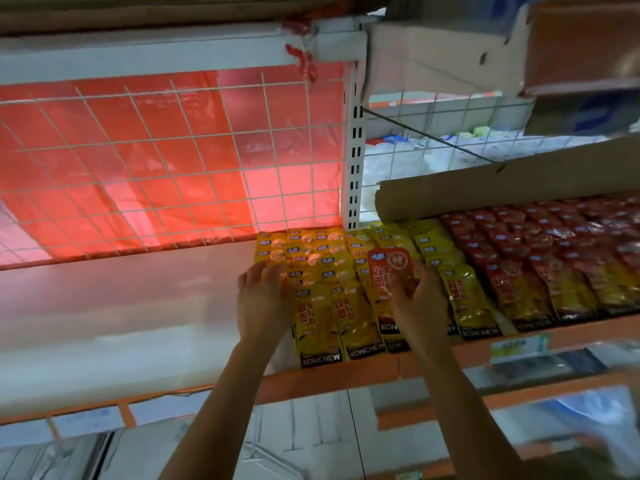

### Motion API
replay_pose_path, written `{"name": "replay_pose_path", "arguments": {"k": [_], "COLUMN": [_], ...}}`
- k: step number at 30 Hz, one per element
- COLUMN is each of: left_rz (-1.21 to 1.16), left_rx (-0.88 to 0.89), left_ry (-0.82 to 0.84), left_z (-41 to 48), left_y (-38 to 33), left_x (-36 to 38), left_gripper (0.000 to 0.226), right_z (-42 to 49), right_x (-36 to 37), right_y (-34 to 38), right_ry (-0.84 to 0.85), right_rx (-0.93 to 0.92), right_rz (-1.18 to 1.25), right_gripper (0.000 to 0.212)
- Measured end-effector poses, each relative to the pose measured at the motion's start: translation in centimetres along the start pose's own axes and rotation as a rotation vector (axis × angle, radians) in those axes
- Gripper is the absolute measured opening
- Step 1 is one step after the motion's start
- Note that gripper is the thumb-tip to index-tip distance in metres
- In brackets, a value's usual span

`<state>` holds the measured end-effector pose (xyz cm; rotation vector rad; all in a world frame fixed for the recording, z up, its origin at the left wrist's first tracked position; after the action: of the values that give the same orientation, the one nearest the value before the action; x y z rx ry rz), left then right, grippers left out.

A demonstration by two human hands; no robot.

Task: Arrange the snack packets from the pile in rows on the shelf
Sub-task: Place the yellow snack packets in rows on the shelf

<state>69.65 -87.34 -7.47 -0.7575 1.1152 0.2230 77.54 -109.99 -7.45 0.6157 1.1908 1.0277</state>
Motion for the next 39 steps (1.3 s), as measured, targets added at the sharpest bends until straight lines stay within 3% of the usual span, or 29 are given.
{"name": "replay_pose_path", "arguments": {"k": [6,11,22,28,32,39], "left_rz": [-0.031,-0.021,-0.032,-0.026,-0.046,-0.070], "left_rx": [0.156,0.289,0.288,0.275,0.294,0.276], "left_ry": [0.067,0.106,0.184,0.176,0.131,0.042], "left_z": [-2.1,-3.7,-9.4,-12.1,-13.1,-14.9], "left_y": [-8.3,-17.3,-34.6,-39.4,-40.7,-40.5], "left_x": [3.0,6.5,14.5,17.0,18.1,18.8], "left_gripper": [0.041,0.043,0.057,0.060,0.040,0.035], "right_z": [0.8,3.3,9.6,13.3,15.7,16.5], "right_x": [-4.1,-9.2,-22.7,-28.7,-30.9,-30.9], "right_y": [-2.7,-6.4,-15.7,-19.9,-21.7,-23.9], "right_ry": [-0.066,-0.085,-0.075,-0.105,-0.133,0.025], "right_rx": [0.003,0.042,-0.013,-0.007,-0.035,-0.127], "right_rz": [-0.026,0.011,0.028,0.061,0.025,-0.059], "right_gripper": [0.037,0.039,0.026,0.025,0.031,0.045]}}
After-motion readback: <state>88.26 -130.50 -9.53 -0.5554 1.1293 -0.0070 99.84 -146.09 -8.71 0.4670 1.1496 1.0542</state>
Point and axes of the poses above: each hand's wrist, its own z-axis towards the middle knuckle, its own x-axis out of the palm, y = z × x, the point moved 5 cm from there along z, towards the middle knuckle, and after that the axes turned 11 degrees about -x, right-handed, at the moved point
